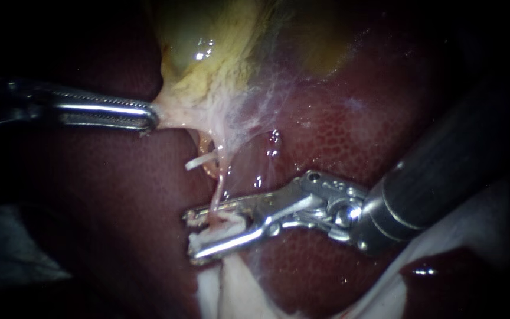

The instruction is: Clipping second clip right tube

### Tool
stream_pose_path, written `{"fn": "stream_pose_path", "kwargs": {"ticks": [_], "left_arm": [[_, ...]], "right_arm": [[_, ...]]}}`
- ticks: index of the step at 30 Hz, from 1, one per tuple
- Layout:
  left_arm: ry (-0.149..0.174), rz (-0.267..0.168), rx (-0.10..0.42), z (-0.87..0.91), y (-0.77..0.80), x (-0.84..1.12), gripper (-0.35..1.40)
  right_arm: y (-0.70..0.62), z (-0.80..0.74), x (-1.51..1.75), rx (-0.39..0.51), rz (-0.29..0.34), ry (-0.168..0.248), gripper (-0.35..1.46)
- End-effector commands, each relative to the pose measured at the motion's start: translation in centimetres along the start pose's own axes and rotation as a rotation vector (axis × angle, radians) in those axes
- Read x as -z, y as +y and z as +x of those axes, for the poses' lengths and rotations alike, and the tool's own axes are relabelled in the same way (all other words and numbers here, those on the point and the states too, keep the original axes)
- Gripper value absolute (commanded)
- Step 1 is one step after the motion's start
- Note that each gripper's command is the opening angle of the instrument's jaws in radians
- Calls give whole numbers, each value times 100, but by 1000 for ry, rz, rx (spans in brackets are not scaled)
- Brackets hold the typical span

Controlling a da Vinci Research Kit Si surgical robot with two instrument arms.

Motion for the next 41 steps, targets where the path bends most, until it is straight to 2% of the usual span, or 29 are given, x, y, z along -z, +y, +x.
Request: {"fn": "stream_pose_path", "kwargs": {"ticks": [1, 11, 21, 24, 32, 41], "left_arm": [[0, 0, 0, 0, 0, 0, -35], [0, 0, 0, 0, 0, 1, -35], [0, 0, 0, 0, 0, 1, -35], [0, 0, 0, 0, 0, 1, -35], [0, 0, 0, 0, 0, 1, -35], [0, -1, 0, 0, -1, 0, -35]], "right_arm": [[-2, 1, 2, -12, 6, -4, 41], [-11, 10, 7, -33, 38, -16, 24], [-14, 9, 11, -57, 42, -19, -17], [-14, 9, 13, -69, 43, -19, -35], [-17, 6, 18, -75, 31, -13, -35], [-15, 7, 18, -75, 29, -12, -35]]}}
